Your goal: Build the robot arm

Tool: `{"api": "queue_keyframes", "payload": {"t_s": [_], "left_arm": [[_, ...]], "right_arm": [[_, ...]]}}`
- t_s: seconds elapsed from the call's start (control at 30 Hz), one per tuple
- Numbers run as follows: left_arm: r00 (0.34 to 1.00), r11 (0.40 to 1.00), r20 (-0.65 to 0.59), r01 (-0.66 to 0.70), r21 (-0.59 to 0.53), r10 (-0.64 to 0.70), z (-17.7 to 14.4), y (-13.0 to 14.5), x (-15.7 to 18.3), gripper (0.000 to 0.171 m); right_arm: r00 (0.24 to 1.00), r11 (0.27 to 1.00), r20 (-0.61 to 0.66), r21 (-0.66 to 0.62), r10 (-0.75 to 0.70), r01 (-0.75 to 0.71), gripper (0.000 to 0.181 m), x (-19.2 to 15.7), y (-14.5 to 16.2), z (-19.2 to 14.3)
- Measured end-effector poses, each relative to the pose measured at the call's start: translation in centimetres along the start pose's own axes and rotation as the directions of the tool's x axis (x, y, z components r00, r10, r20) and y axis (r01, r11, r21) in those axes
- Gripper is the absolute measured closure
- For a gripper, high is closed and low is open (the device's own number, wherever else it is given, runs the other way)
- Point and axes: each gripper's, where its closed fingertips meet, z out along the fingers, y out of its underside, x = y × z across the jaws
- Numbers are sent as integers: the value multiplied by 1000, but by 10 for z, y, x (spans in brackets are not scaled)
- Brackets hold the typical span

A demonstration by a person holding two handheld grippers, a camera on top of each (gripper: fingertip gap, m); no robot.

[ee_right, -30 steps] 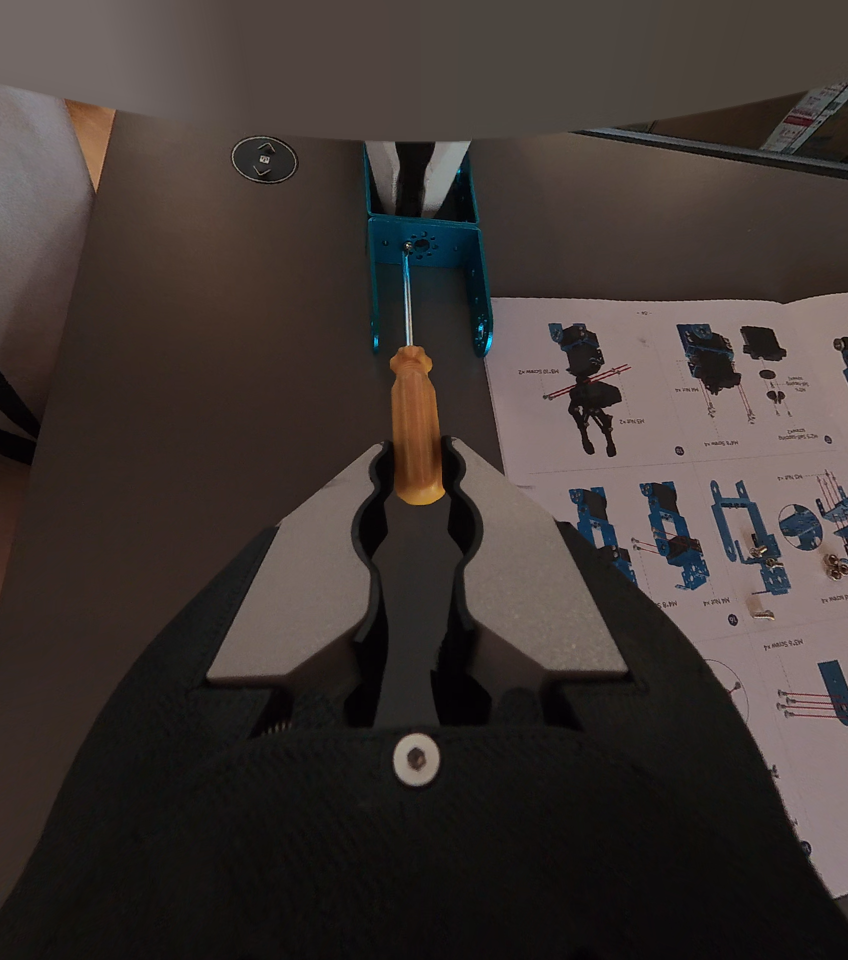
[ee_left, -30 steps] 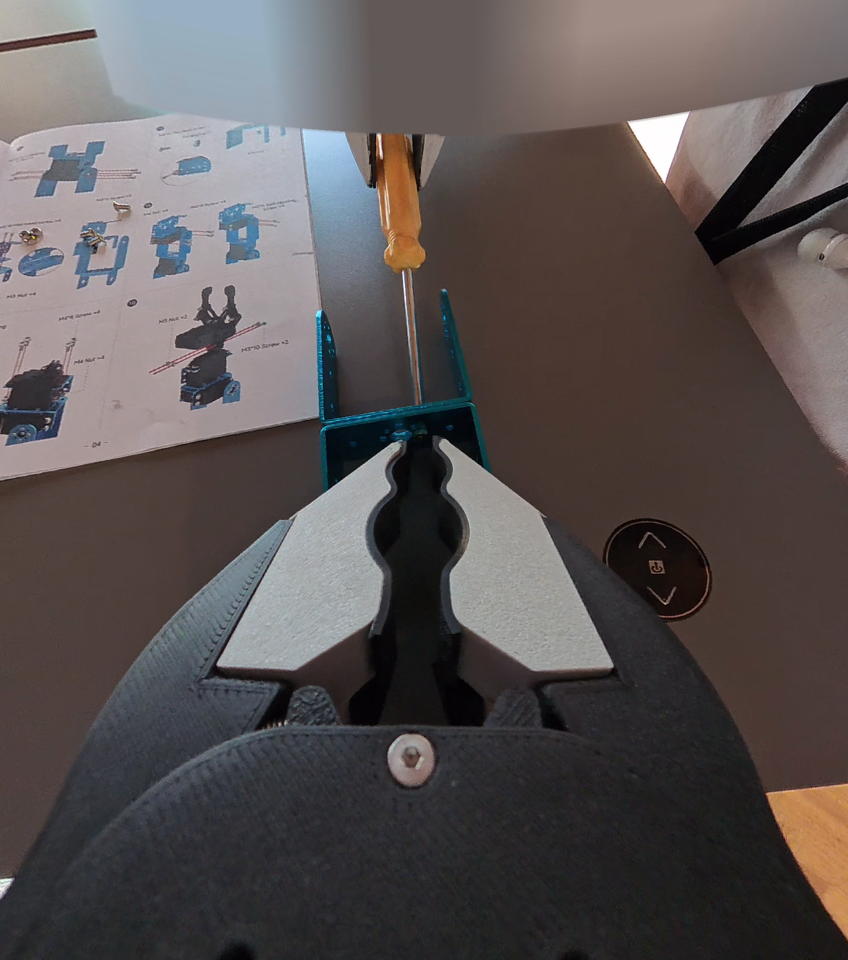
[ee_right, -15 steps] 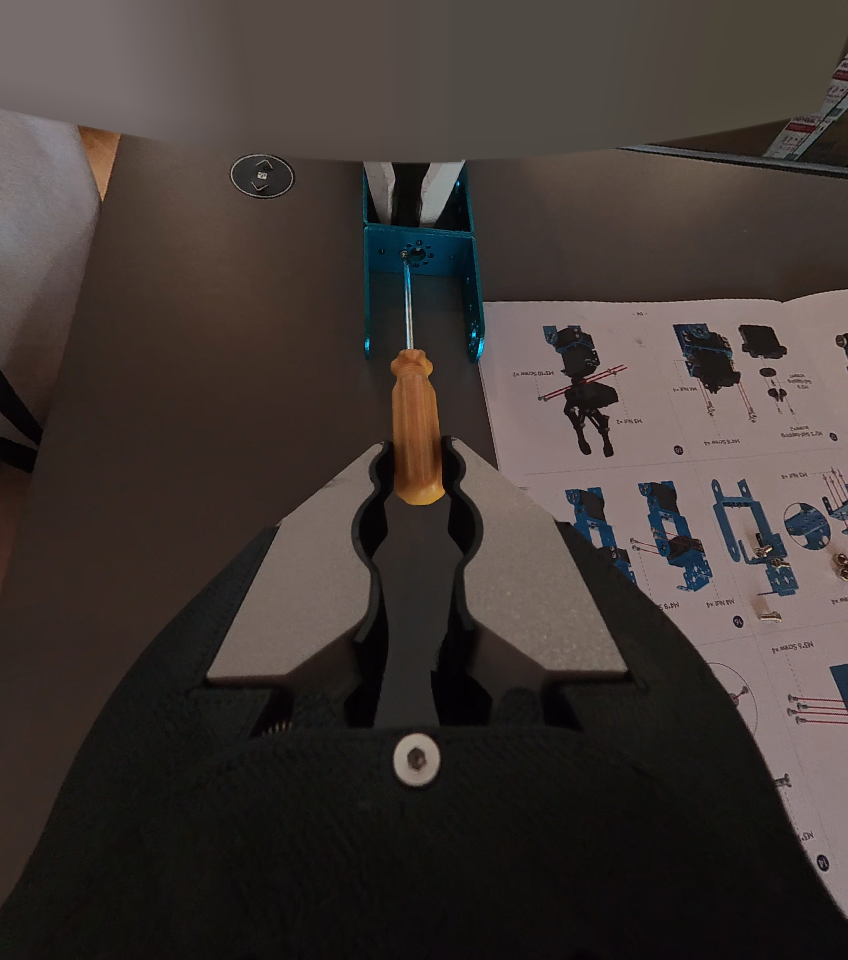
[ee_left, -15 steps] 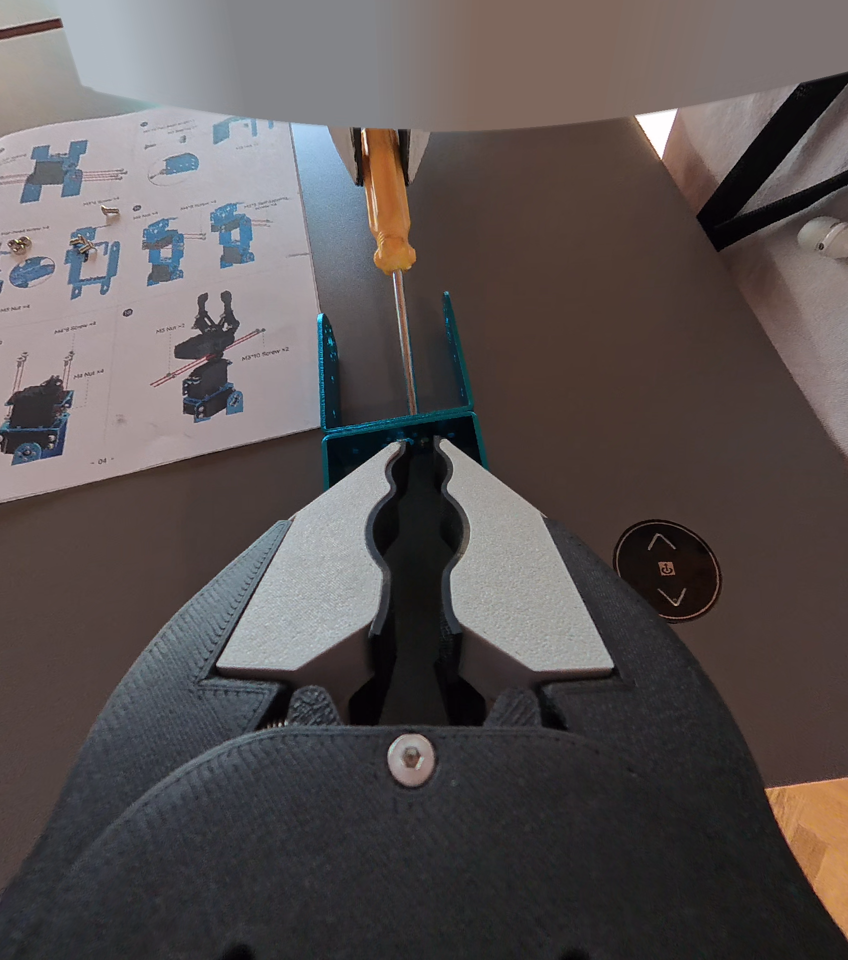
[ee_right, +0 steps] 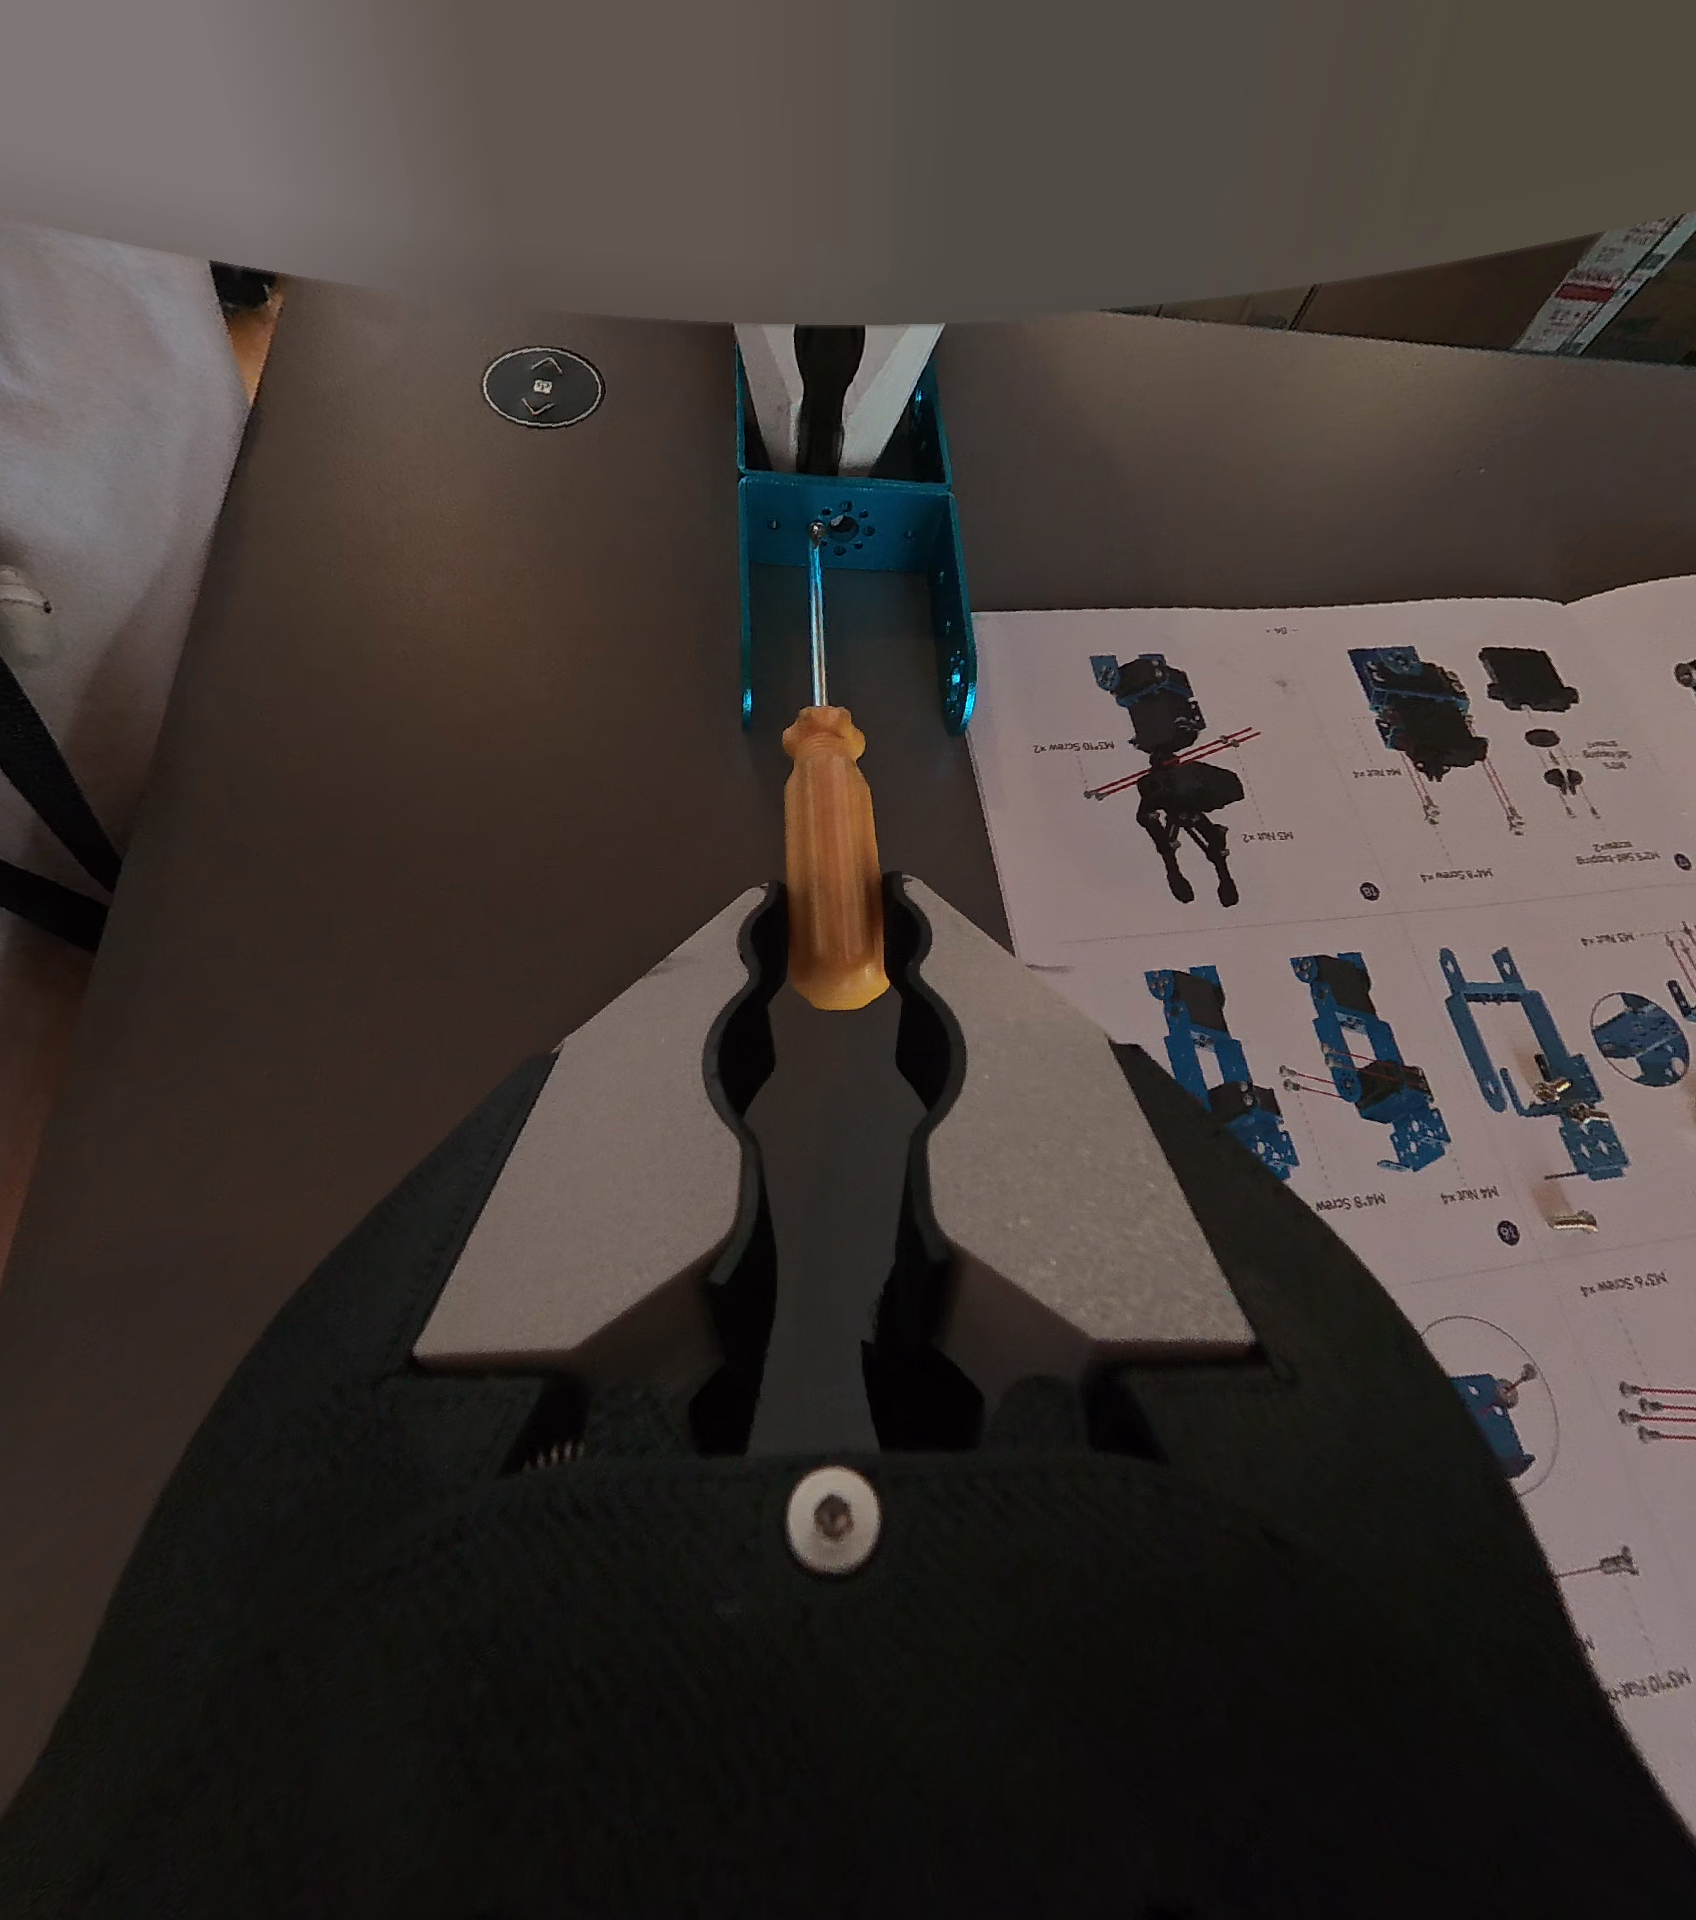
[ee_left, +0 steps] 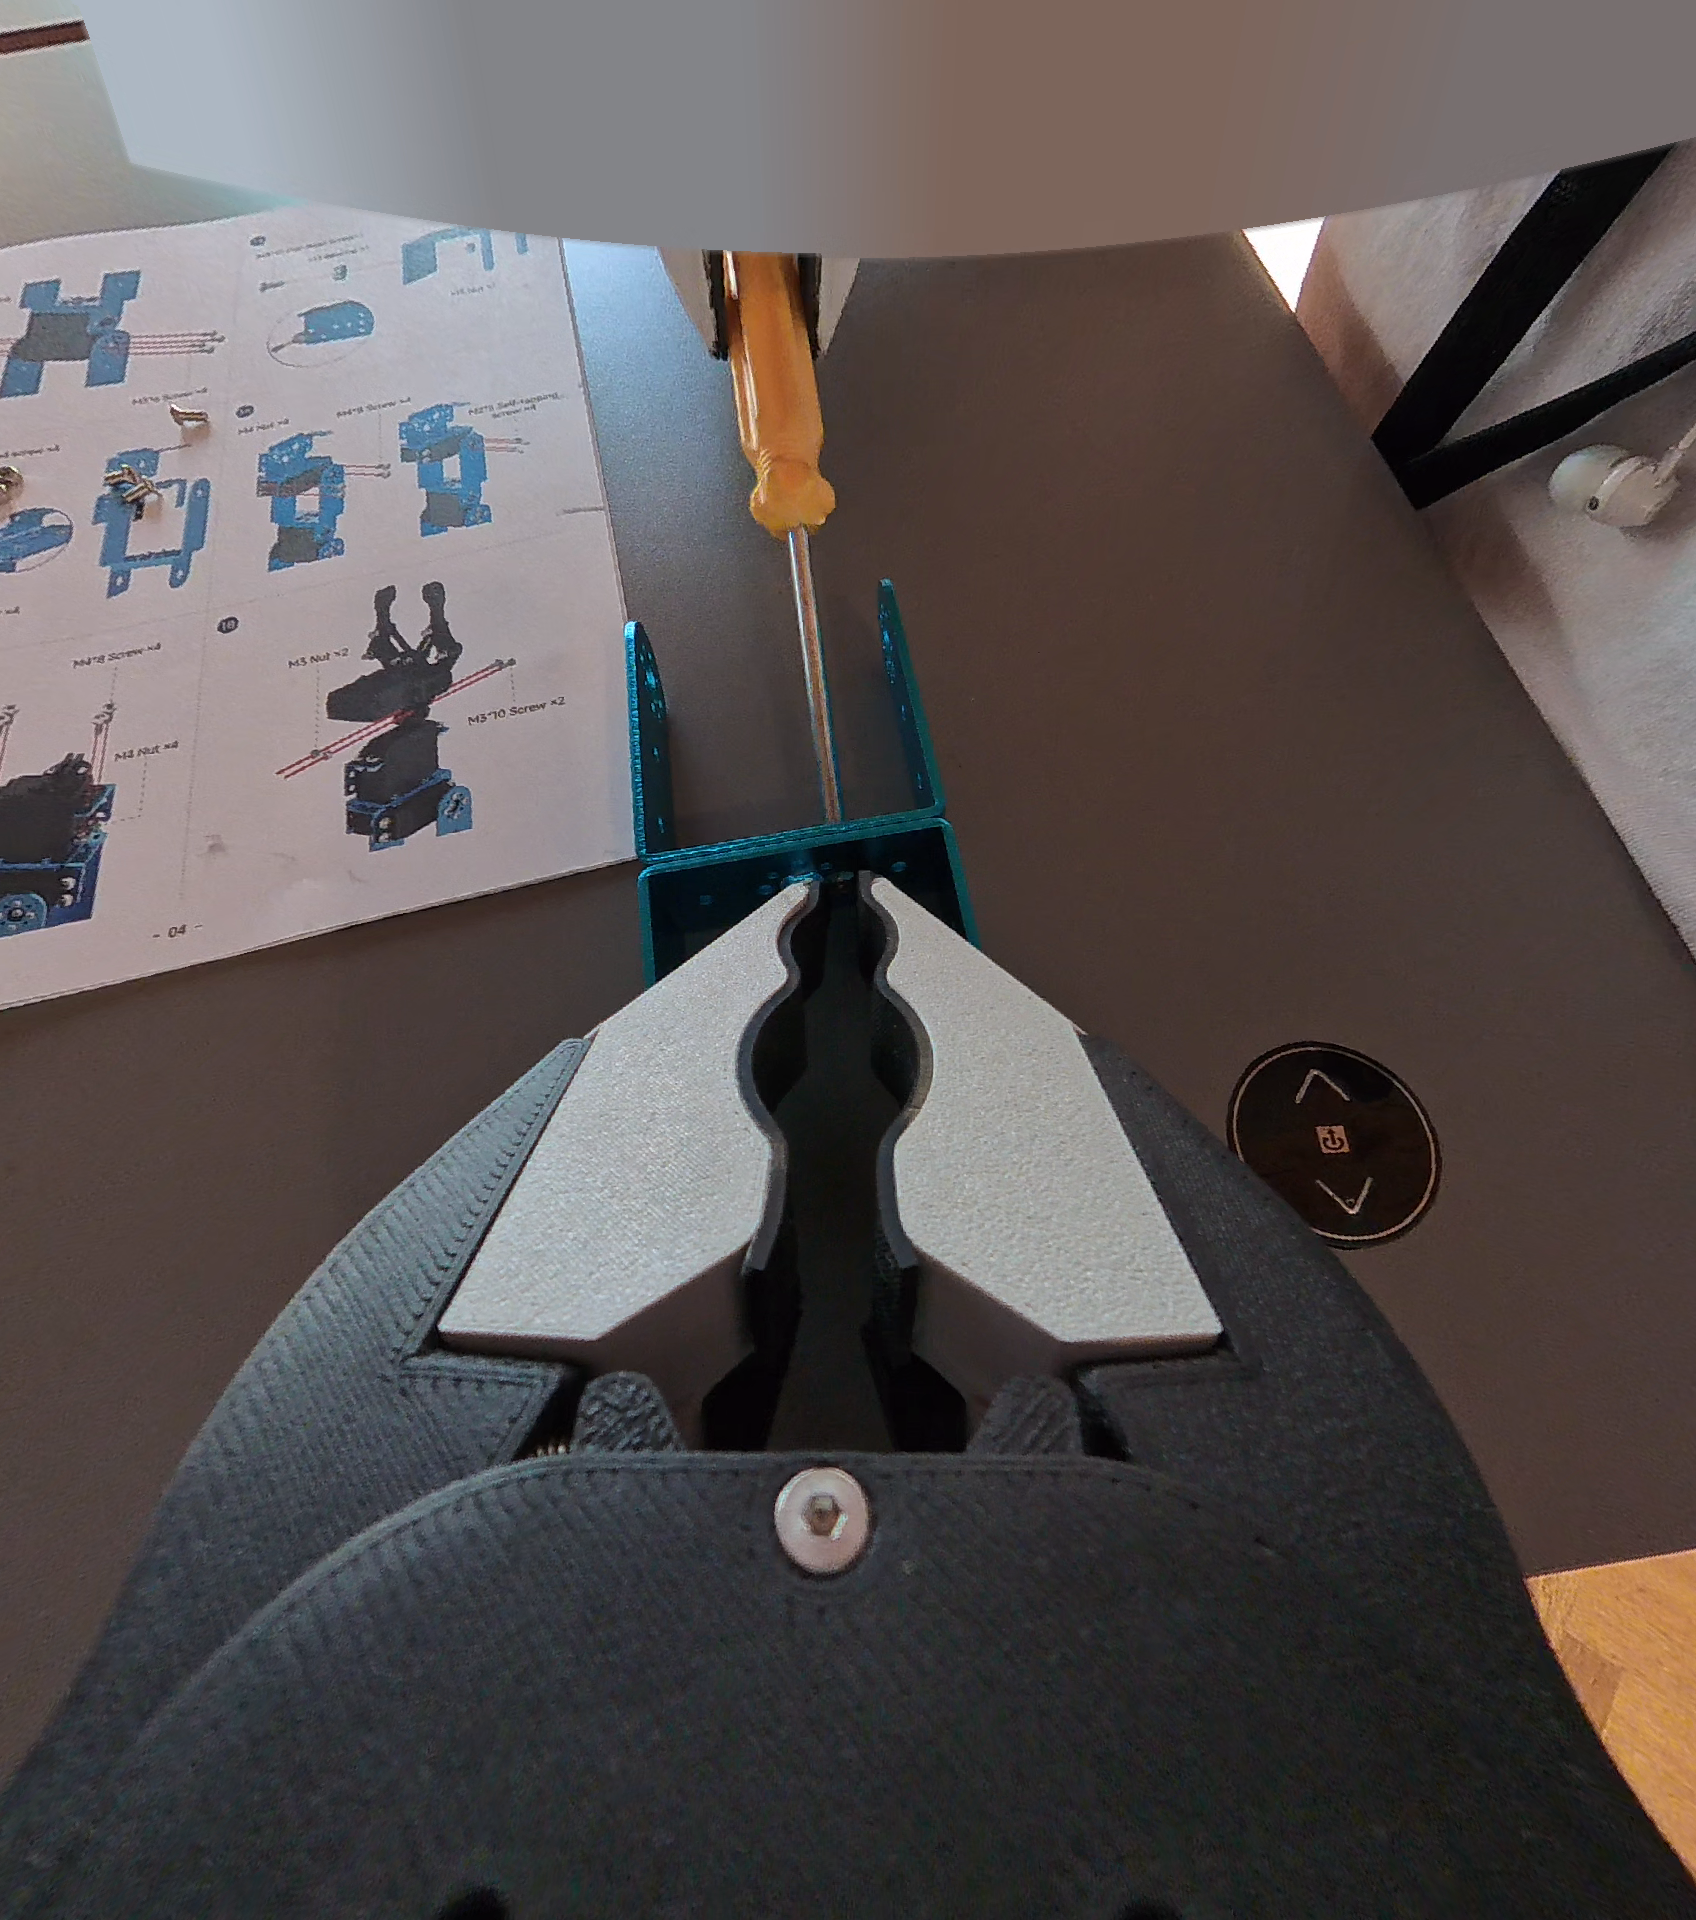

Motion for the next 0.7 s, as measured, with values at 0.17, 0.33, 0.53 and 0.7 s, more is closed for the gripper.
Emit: {"api": "queue_keyframes", "payload": {"t_s": [0.17,0.33,0.53,0.7], "left_arm": [[1000,1000,-5,6,0,-6,0,0,0,167],[1000,1000,-7,8,0,-8,0,0,0,167],[1000,1000,-4,5,-1,-5,0,0,1,167],[1000,1000,-3,3,-1,-3,-1,0,1,167]], "right_arm": [[1000,1000,-2,12,3,-3,163,1,0,0],[1000,1000,2,19,4,-4,163,1,-1,0],[1000,1000,2,29,5,-5,163,1,-2,-2],[1000,1000,-1,29,3,-3,163,1,-1,-1]]}}
